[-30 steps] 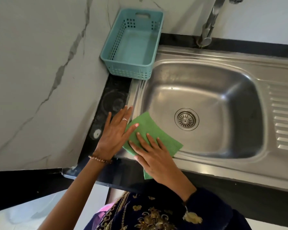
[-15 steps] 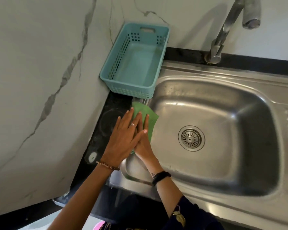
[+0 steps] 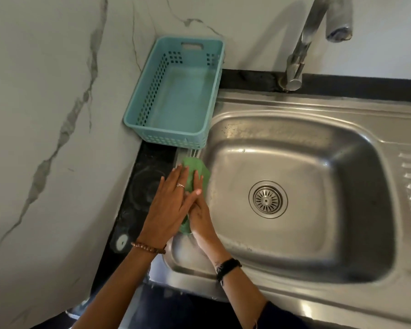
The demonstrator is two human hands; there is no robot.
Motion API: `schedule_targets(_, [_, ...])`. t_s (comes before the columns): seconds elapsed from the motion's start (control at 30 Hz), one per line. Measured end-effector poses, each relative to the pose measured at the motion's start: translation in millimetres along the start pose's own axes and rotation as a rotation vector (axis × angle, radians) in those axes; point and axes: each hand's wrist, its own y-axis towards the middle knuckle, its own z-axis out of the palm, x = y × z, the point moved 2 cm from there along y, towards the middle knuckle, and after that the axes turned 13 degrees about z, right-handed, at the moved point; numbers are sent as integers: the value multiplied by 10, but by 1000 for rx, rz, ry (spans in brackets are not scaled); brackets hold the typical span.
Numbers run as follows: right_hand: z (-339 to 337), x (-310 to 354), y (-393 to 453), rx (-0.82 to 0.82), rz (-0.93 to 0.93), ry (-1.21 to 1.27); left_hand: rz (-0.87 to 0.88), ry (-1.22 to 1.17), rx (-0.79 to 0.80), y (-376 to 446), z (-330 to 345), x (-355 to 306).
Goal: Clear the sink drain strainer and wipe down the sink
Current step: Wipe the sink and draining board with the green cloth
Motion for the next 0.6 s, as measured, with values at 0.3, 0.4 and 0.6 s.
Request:
schedule_targets(0.3, [-305,528,1123,12,45,304,74,272,34,214,91,58])
schedule_targets(0.4, [-333,601,1388,-91,40,317,89,306,29,284,98,34])
schedule_targets(0.6, [-510,904,1687,-405,27,681,63,283,14,388,105,13])
